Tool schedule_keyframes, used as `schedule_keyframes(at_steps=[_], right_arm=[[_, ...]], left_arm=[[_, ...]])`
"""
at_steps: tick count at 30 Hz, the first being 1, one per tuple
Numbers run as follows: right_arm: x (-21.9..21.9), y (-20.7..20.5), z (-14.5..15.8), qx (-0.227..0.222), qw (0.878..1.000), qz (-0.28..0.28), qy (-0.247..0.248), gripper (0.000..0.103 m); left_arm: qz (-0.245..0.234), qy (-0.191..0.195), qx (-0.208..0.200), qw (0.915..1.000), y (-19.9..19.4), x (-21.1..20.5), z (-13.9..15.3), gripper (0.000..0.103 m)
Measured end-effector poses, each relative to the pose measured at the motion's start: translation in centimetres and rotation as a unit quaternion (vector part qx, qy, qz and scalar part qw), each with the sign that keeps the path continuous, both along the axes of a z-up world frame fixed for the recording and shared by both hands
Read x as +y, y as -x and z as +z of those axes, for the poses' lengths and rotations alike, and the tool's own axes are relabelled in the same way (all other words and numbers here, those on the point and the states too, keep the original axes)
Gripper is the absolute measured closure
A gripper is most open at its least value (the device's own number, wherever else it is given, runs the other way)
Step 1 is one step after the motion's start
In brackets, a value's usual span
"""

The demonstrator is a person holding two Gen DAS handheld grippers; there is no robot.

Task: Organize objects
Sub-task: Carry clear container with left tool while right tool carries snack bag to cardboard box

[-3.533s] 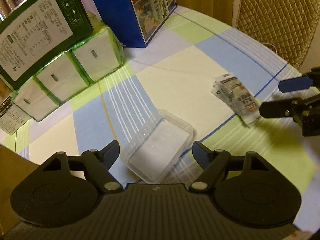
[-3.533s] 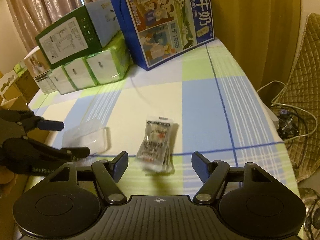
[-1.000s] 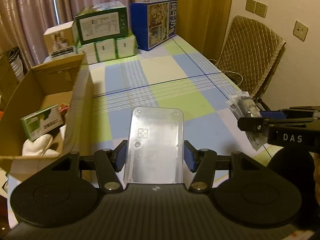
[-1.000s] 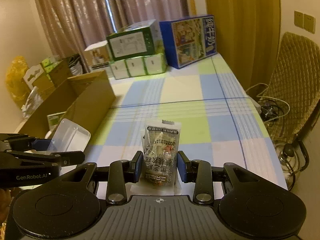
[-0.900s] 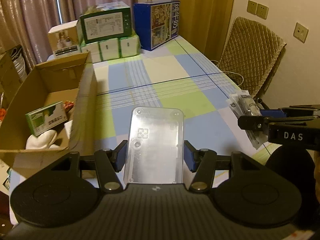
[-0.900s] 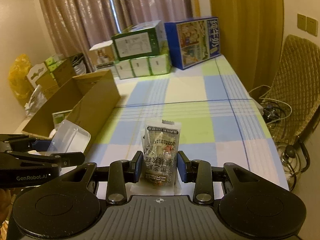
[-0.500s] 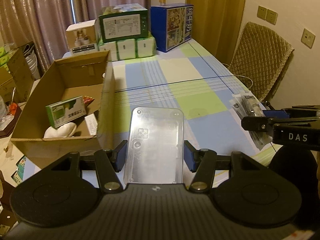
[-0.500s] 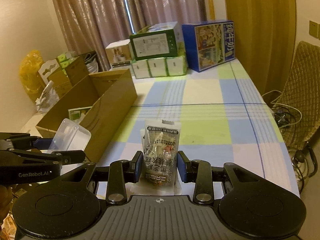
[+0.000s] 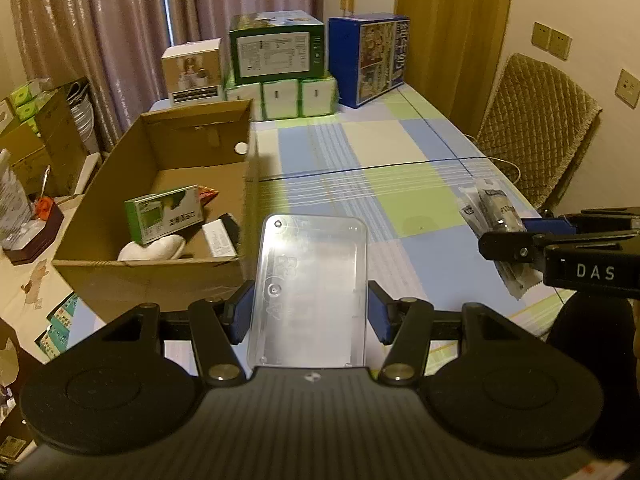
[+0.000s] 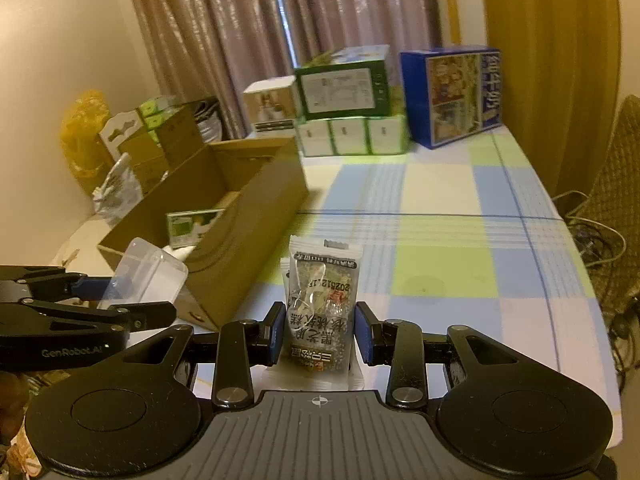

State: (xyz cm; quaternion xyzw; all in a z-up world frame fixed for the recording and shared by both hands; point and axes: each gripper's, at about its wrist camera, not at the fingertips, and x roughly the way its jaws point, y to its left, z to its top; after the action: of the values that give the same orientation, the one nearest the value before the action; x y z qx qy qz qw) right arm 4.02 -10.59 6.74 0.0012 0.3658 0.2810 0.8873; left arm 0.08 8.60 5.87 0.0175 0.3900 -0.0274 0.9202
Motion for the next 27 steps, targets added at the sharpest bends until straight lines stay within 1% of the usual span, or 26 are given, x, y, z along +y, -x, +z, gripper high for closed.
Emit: schedule_keyframes(at_steps=[6, 16, 27], right_arm=[[2.7, 0.1, 0.0, -0.003, 1.0, 0.031, -0.001, 0.069], [8.1, 0.3, -0.2, -0.013, 0.996, 0.087, 0.004, 0.069], [11.2, -0.1, -0.5, -0.01, 0.993, 0.114, 0.007, 0.069]], left_arm=[[0.023, -0.008, -0.004, 0.9997, 0.7, 2.3, 0.6, 0.051], [0.067, -0.018, -0.009, 0.9976, 1.3, 7.3, 2.0, 0.051], [0.082, -0.019, -0.009, 0.9964, 1.2, 9.7, 2.0, 0.051]])
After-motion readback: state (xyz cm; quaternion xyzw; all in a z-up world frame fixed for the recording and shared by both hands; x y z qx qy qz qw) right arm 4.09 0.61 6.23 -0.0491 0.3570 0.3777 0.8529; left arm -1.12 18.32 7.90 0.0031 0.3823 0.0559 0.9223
